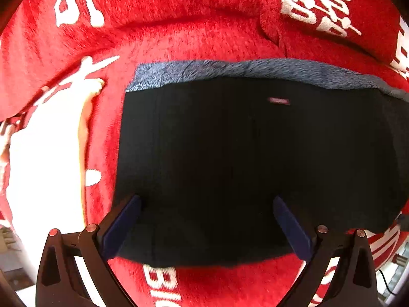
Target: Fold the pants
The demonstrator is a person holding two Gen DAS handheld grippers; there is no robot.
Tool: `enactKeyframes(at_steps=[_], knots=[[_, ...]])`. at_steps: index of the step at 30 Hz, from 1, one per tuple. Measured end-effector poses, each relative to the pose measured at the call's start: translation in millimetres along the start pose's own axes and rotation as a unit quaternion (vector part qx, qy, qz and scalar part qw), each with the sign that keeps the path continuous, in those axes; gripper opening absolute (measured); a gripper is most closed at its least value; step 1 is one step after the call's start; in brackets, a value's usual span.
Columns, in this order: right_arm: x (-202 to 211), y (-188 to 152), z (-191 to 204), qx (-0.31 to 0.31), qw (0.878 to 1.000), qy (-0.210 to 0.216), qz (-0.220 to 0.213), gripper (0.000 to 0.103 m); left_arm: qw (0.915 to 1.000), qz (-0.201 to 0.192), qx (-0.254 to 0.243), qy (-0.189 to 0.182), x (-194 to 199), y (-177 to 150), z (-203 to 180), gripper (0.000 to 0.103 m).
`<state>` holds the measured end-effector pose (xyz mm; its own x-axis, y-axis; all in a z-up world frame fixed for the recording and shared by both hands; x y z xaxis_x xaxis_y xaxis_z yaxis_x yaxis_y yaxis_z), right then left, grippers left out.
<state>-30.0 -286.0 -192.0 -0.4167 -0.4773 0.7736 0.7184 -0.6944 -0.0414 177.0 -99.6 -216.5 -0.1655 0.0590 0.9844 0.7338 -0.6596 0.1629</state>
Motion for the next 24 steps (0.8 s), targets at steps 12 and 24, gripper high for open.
enactKeyframes(at_steps=[12, 24], knots=[[60, 71, -45, 0.043, 0.982, -0.159, -0.098, 0.04, 0.9939, -0.016, -0.081, -0.073, -6, 9, -177, 0.103], [85, 135, -33, 0.072, 0.982, -0.093, -0.146, 0.041, 0.9952, -0.08, -0.028, -0.048, 17, 108, -188, 0.103]])
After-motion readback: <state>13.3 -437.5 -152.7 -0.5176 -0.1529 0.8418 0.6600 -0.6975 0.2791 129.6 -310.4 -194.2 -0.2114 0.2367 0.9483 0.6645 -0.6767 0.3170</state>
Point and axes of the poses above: each gripper's, at about its wrist camera, not at the fingertips, and x roughly against the way its jaws point, z to its left, y to its top, the point moved 2 cm from there along -x, roughly the way its jaws point, and after that the axes turned 2 degrees about -x, right-handed, at the moved point
